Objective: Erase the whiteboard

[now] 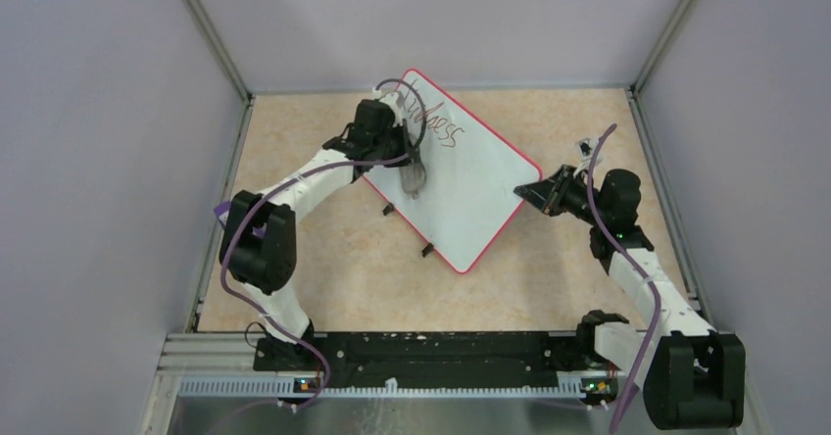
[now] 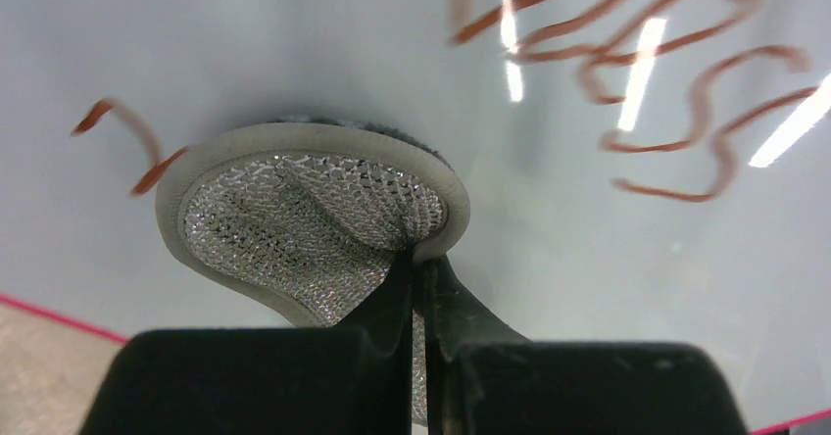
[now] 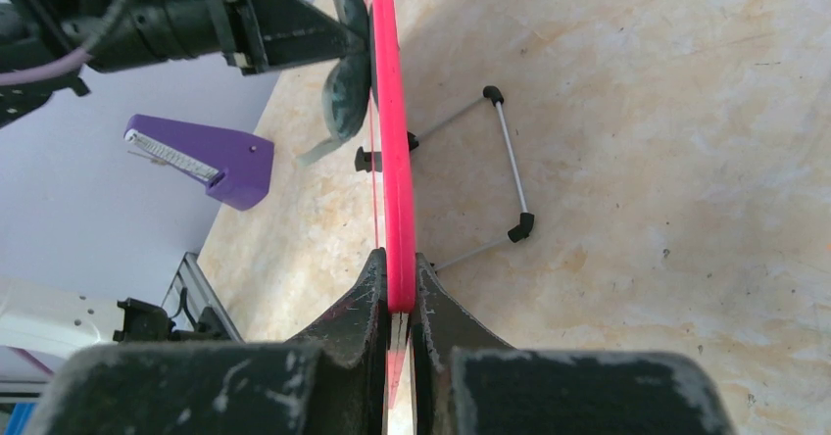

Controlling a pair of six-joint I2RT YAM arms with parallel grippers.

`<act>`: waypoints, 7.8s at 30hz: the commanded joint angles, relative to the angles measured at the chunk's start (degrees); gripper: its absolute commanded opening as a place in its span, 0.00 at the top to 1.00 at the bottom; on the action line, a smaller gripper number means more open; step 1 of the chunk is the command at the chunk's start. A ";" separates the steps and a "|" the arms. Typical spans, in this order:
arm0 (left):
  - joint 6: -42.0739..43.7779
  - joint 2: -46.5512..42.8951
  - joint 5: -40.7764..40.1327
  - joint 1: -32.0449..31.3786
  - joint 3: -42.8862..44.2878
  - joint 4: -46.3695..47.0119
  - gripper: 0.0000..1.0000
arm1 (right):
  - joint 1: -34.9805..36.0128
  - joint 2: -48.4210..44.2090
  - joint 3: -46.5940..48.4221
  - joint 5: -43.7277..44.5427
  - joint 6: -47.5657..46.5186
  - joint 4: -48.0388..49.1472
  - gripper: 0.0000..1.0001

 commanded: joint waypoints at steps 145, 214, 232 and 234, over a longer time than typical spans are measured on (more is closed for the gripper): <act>2.41 -4.37 0.36 -7.40 -1.85 5.69 1.00 | 2.97 4.40 -1.11 -2.44 -5.29 -6.37 1.00; 7.69 13.65 -14.26 -16.84 32.93 -0.95 1.00 | 3.48 4.14 -1.46 -1.96 -5.62 -6.90 1.00; 5.42 14.15 -1.44 0.41 21.79 -0.81 1.00 | 3.49 3.61 -1.54 -2.15 -5.64 -6.95 1.00; 3.99 13.48 0.21 -0.87 22.84 -0.15 1.00 | 3.50 3.78 -1.54 -2.20 -5.62 -6.77 1.00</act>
